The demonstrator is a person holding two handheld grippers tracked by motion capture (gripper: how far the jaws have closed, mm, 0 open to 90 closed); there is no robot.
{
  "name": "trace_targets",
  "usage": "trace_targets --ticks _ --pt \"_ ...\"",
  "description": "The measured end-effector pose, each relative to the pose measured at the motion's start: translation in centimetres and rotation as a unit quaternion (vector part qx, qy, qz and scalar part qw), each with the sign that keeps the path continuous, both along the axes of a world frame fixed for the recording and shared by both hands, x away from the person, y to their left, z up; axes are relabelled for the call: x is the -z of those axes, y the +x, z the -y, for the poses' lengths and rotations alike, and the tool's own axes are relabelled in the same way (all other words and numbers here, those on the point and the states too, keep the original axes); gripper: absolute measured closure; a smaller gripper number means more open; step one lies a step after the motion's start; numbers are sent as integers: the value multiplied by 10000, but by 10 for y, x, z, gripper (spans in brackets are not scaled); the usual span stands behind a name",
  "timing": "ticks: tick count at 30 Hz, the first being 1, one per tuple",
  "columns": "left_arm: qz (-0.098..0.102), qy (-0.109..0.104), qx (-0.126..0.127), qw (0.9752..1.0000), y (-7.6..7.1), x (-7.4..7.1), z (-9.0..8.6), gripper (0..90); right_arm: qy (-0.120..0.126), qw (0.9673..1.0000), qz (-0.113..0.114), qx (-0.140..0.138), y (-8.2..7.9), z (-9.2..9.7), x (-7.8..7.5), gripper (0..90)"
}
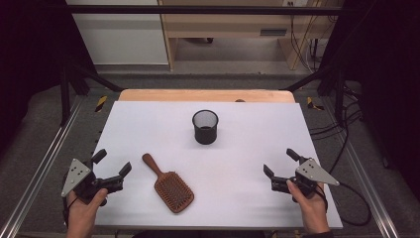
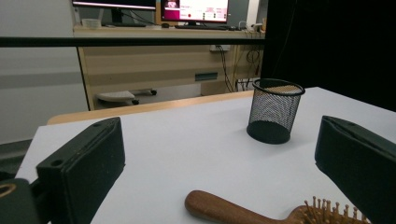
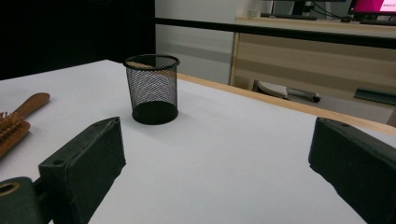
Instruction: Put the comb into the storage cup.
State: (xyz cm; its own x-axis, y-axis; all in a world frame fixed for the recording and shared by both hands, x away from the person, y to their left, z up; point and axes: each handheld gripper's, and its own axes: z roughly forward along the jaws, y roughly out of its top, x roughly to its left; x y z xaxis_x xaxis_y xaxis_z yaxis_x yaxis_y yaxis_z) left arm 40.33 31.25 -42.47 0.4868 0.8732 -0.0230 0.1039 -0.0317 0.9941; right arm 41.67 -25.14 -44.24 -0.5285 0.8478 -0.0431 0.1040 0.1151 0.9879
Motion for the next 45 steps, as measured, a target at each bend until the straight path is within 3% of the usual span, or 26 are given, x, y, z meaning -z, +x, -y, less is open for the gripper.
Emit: trace_targets --ticks 4,8,10,12,17,18,20,22,25,30,34,35,36,37,39,45 --pt "-148 181 129 9996 1 2 7 36 -35 10000 -18 -8 0 -2 0 36" --pt "-258 174 171 9994 1 3 8 43 -43 10000 -47 18 0 -2 1 36" --pt "-287 270 206 9990 2 2 11 43 -48 10000 -53 23 0 -2 1 36" --pt "-334 303 134 9989 4 0 16 57 -78 10000 -58 14 0 -3 2 36" --pt "-572 540 351 9963 18 -1 37 146 -100 9999 -76 -10 2 -6 3 36" --pt "-659 579 419 9953 23 -1 41 214 -126 9999 -51 -60 1 -7 2 36" --pt "-782 672 513 9933 30 -2 47 243 -136 9999 -47 -77 0 -8 2 36" --pt "-791 695 689 9920 37 -3 52 343 -152 9998 -27 -99 -1 -9 2 36" --pt "-818 956 853 9884 47 -4 61 436 -134 9999 -12 -108 -1 -9 1 36" --pt "-879 1139 905 9855 59 -7 68 594 -117 9999 -10 -106 -2 -9 1 36" --pt "-1015 1327 1007 9808 69 -7 70 729 -126 9999 -3 -119 -1 -10 1 36" --pt "-1059 1374 1038 9793 71 -7 71 803 -126 9999 -8 -115 -1 -10 1 36" --pt "-1094 1411 1072 9781 73 -6 71 803 -126 9999 -8 -115 -1 -10 1 36" --pt "-1144 1469 1146 9758 75 -5 71 900 -127 9999 -7 -115 -1 -10 1 36" --pt "-1218 1600 1157 9727 78 -4 71 900 -128 9999 -8 -114 -1 -10 1 36" --pt "-1463 1640 1121 9691 88 4 71 900 -136 9998 1 -129 -1 -11 1 36"
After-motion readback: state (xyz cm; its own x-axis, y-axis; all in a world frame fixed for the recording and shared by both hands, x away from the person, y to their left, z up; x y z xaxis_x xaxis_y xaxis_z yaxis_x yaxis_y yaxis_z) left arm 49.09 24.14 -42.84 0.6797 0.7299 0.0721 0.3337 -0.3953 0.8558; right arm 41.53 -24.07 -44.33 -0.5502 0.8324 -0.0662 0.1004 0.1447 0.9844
